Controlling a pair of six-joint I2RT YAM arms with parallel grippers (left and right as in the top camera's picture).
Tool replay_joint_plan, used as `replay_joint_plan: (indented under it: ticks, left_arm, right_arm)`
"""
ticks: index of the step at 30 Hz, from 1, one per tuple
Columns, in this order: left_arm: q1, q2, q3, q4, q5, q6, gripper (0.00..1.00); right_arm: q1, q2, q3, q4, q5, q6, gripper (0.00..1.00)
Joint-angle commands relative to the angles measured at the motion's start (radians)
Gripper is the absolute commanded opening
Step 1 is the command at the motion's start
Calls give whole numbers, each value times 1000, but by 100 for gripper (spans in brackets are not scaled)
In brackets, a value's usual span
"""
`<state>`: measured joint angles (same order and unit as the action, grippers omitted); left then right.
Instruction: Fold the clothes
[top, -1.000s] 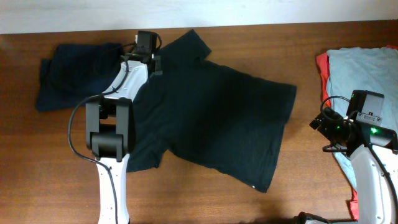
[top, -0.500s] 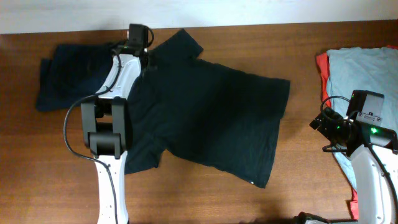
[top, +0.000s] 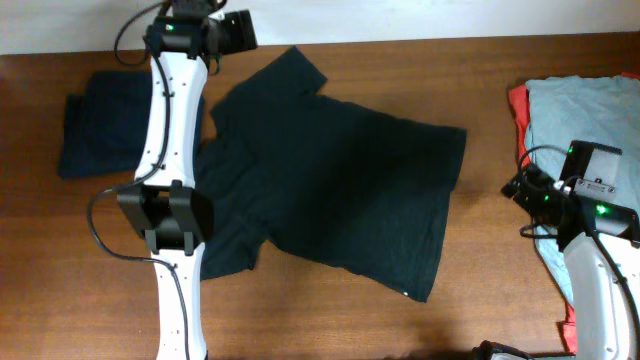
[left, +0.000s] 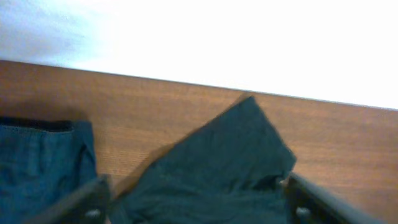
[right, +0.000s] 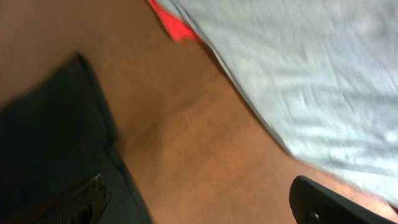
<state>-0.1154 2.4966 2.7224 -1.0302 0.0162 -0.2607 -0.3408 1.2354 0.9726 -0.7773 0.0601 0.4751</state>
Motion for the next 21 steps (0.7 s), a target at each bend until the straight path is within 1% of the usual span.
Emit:
replay_joint_plan:
  ticks: [1,5,10,12,14,16,18,19,20,21]
  left_arm:
    - [20,-6,64,-34,3,4,99]
    - [30,-6,64,-54,3,3,99]
    - [31,-6,64,-71,3,3,99]
    - [29,-6,64,-71,3,3,99]
    - [29,-6,64,-71,3,3,99]
    - [29,-6,64,-71,3,3,99]
    - [29,-6,64,-71,3,3,99]
    - [29,-6,64,-71,3,3,99]
    - [29,-6,64,-71,3,3,99]
    - [29,-6,64,-71,3,3,99]
  right_arm:
    - [-6,1,13,56,12,4,99]
    - [-6,1,13,87,8,4,99]
    - [-6,1,13,94,-87,2,99]
    - [-6,1,13,85,-150,-44,100]
    - [1,5,13,98,-231,-96,81]
    - [24,17,13,119,-293,-146,52]
    - [72,42,13,143,-291,-178,38]
    - [96,58,16,151,-290,-198,29]
    - [127,81,23,154,-288,-213,17]
    - [160,110,35,154,-285,-227,10]
